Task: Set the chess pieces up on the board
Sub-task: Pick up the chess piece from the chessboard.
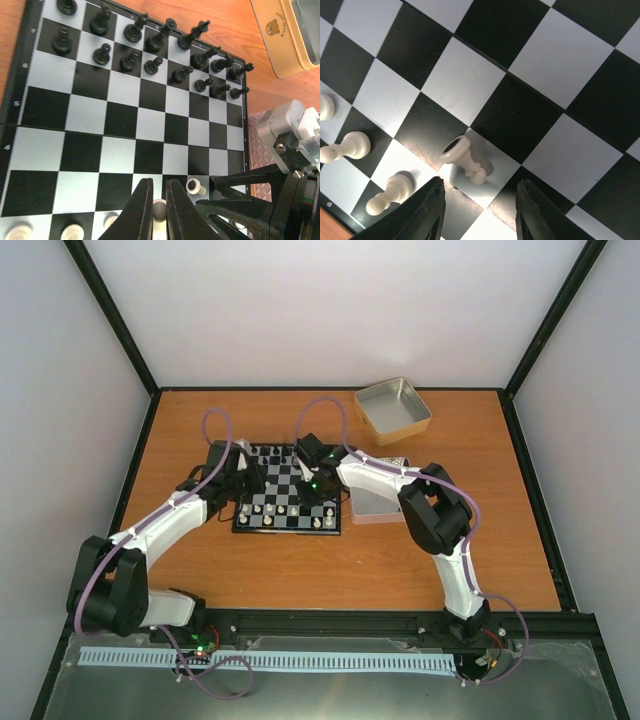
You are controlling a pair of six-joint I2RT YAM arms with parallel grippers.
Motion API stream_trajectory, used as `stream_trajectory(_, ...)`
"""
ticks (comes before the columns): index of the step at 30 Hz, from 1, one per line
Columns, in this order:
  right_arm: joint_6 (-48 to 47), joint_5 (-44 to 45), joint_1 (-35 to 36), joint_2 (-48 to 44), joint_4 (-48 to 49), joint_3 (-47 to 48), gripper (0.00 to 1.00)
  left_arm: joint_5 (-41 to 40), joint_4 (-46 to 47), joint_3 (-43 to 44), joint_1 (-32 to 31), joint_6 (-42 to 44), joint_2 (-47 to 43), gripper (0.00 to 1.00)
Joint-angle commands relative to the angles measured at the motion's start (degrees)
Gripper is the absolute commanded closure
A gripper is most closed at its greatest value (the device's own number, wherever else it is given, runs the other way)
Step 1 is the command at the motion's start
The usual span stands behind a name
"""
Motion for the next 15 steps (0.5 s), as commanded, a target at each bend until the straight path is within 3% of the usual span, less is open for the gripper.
stream_trajectory(1, 0.2, 3.1, 0.7, 1.7, -1.7, 2.5, 0.61, -4.2, -1.0, -0.6, 0.3, -2.0, -2.6, 0.99)
stream_trajectory(15, -1.3, 5.9, 1.5, 7.3, -7.0, 11.0, 0.67, -2.0, -1.5, -1.0, 0.3, -1.1, -3.3, 0.99)
